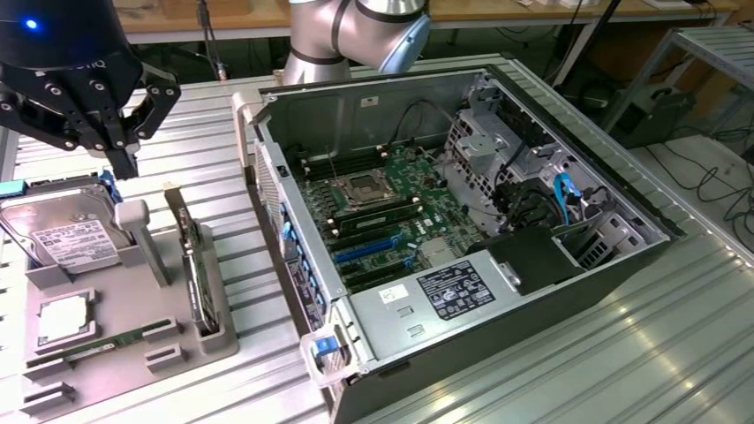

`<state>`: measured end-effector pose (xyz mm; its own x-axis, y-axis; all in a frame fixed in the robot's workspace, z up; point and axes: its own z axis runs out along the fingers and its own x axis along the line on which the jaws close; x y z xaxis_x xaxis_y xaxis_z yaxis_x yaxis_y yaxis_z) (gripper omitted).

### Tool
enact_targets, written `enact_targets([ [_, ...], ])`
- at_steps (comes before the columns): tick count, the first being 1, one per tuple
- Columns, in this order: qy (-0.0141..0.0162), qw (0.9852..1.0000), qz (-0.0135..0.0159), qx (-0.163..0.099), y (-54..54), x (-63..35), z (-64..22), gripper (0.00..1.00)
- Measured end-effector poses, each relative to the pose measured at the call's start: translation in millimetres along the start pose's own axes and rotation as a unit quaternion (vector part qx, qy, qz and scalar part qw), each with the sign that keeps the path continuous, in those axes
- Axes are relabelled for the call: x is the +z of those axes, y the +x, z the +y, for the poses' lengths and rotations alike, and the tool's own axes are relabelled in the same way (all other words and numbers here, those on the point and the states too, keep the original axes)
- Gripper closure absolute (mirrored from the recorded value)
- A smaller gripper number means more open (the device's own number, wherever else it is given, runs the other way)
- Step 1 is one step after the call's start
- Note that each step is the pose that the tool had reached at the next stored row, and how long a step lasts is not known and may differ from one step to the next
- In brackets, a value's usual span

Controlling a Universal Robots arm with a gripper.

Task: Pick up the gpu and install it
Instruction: 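Pick up the gpu and move the gpu toward the slot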

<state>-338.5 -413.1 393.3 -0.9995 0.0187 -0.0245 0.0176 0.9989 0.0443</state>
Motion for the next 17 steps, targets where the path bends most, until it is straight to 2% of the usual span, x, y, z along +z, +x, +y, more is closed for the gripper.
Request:
enact_targets([
  [2, 0.0, 1.0, 0.0, 0.0, 0.0, 0.0, 0.0, 0.89],
  [3, 0.0, 1.0, 0.0, 0.0, 0.0, 0.0, 0.0, 0.83],
  [4, 0.0, 1.0, 0.0, 0.0, 0.0, 0.0, 0.0, 0.71],
  [6, 0.0, 1.0, 0.0, 0.0, 0.0, 0.0, 0.0, 0.71],
  [9, 0.0, 1.0, 0.0, 0.0, 0.0, 0.0, 0.0, 0.52],
  [10, 0.0, 1.0, 0.0, 0.0, 0.0, 0.0, 0.1, 0.52],
  [12, 0.0, 1.0, 0.0, 0.0, 0.1, 0.6, 0.7, 0.4],
  [17, 0.0032, 1.0, 0.0004, -0.009, 0.3, 9.1, 2.8, 0.4],
])
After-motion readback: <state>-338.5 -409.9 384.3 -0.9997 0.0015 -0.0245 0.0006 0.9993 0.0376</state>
